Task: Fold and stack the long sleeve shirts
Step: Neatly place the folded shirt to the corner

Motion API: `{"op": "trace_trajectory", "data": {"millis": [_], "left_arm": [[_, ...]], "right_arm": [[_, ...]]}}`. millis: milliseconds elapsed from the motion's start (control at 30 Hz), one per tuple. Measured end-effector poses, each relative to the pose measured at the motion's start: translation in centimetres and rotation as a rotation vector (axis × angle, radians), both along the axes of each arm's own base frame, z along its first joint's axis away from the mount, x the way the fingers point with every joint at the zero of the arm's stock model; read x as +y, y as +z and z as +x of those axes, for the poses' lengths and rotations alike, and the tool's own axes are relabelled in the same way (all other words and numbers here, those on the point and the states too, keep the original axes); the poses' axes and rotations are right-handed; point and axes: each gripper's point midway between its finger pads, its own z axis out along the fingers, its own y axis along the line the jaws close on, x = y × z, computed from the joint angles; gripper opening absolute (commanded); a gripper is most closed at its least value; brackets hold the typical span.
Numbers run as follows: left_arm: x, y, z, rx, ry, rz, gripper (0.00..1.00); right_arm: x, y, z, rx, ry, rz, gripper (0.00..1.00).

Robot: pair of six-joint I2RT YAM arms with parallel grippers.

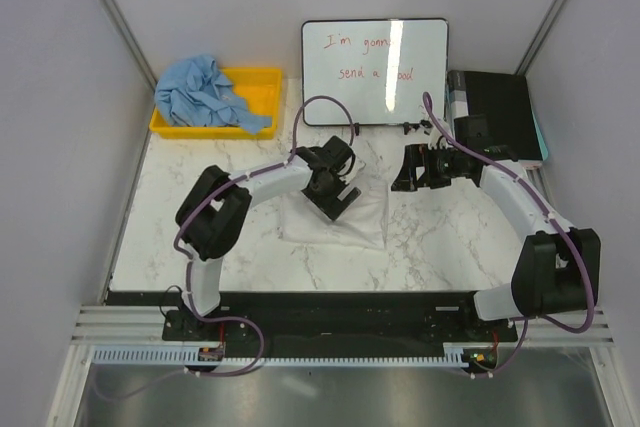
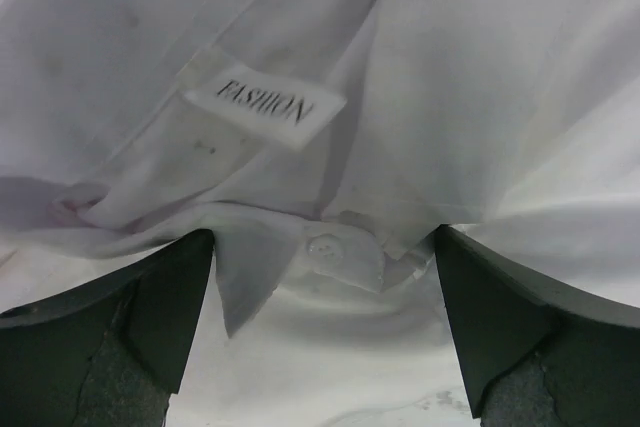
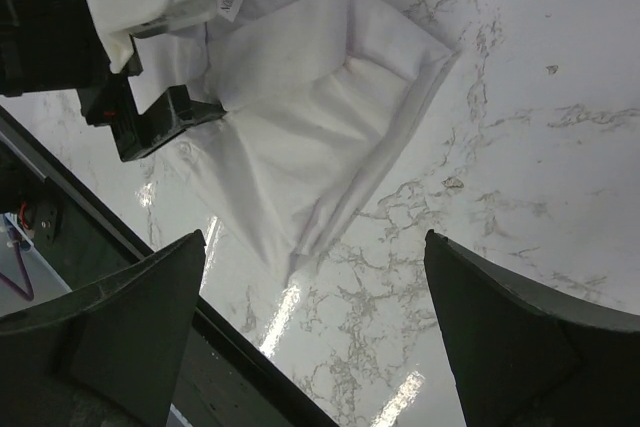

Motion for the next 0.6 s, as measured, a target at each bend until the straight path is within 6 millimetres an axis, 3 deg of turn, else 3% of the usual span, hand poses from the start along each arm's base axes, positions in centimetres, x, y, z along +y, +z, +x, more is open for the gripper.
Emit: {"op": "trace_trajectory", "data": {"millis": [100,167,467,600], "left_arm": [[2.3,-0.1,0.2,0.005,-0.037,-0.001,0.99],[5.1,-0.1,0.7,0.0,-0.056,-0.007,0.99],[25.7,-0.2,1.6,0.016,0.082,0.071,0.99],[32.4,-0.3,1.2,0.026,0.105,0.114,0.99]], "right_arm": [[-0.2,-0.3,0.1,0.006,-0.004,-0.005,0.98],[-0.3,-0.3,0.2,0.004,-0.005,-0.008,0.98],[-0.8,-1.2,-0.3,0.015,0.0,-0.02,0.98],[-0.9,-1.4,-0.3,0.012,0.005,-0.024,0.98]]}}
